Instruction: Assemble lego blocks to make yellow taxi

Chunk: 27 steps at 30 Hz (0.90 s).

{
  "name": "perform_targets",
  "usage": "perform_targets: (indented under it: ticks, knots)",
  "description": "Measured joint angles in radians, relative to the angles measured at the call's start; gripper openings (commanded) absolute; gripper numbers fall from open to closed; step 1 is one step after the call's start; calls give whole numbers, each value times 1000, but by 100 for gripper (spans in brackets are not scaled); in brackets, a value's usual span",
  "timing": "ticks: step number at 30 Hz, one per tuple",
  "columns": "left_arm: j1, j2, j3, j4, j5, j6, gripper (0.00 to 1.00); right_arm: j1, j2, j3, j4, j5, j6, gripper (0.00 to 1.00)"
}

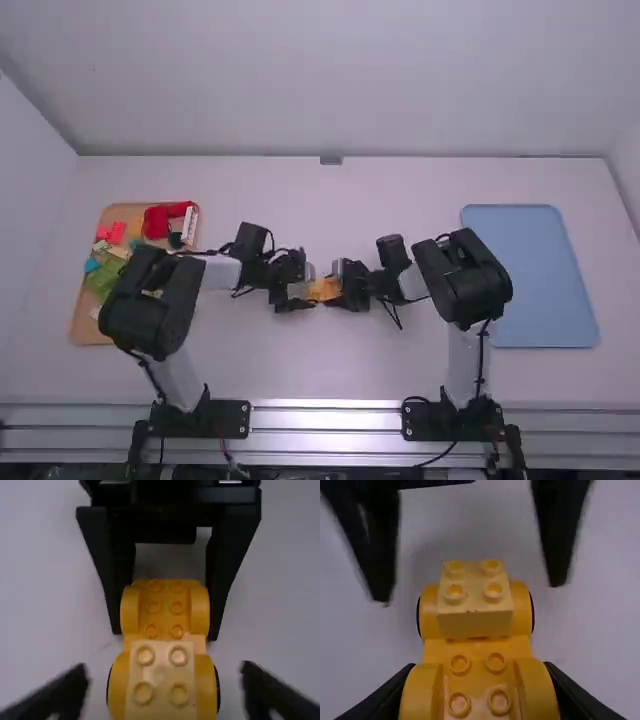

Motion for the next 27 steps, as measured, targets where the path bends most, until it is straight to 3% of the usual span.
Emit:
perform_targets:
  ticks: [4, 6, 7, 8, 11, 16, 27]
  knots:
    - [3, -3, 0, 20, 37, -2, 92, 0, 0, 0, 0, -2, 0, 53]
    - [17, -19, 0, 8, 62, 0, 73, 0, 0, 0, -2, -3, -2, 53]
    - [34, -39, -1, 0, 77, -2, 50, 0, 0, 0, -2, -3, -3, 53]
    - [51, -58, -1, -6, 90, -2, 33, 0, 0, 0, -2, -3, 1, 53]
    - [96, -101, -1, -27, 115, -11, 2, 0, 0, 0, -2, -5, -2, 53]
    - [88, -109, -1, -106, 90, -31, 2, 0, 0, 0, -3, -10, -1, 53]
    - [-15, -58, -1, -66, -16, -62, 2, -5, 0, 0, -5, -9, -2, 53]
